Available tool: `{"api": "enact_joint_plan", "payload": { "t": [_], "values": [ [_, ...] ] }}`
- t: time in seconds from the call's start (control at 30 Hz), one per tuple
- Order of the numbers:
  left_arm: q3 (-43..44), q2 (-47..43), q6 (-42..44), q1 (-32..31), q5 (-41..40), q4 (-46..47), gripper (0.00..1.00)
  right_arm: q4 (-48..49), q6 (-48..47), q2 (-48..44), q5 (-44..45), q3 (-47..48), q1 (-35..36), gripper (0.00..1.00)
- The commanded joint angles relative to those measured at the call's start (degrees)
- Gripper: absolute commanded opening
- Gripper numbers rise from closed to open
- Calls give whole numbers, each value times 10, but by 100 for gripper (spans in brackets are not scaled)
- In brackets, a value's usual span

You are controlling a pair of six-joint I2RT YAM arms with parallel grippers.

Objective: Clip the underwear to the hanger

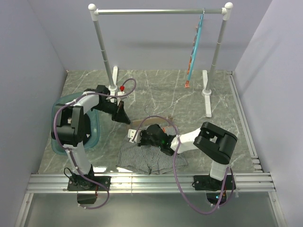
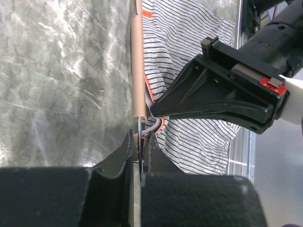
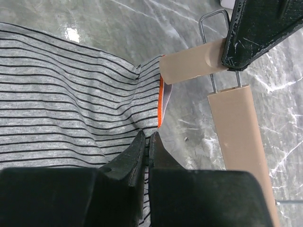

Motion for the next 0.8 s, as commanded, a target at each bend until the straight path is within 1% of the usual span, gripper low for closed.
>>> {"api": "enact_joint_plan", "payload": {
  "t": [0.0, 0.23, 0.33, 0.47, 0.5, 0.6, 0.67, 0.77],
  "values": [
    [15, -40, 63, 1, 45, -27, 0, 42, -12, -29, 5, -6, 7, 0],
    [13, -42, 66, 0, 59, -11, 0, 61, -32, -34, 13, -14, 15, 0],
    [21, -35, 83, -1, 65, -22, 0, 68, -42, -34, 12, -17, 17, 0],
    [44, -13, 145, -5, 76, -87, 0, 74, -45, -34, 15, -19, 19, 0],
    [50, -1, 182, -5, 80, -131, 0, 73, -45, -34, 16, -19, 19, 0],
    [69, 20, 248, -5, 92, -202, 0, 74, -45, -33, 14, -20, 19, 0],
    [72, 29, 282, -5, 95, -227, 0, 78, -46, -32, 14, -21, 19, 0],
    [70, 29, 284, -4, 96, -234, 0, 93, -53, -32, 17, -28, 20, 0]
  ]
}}
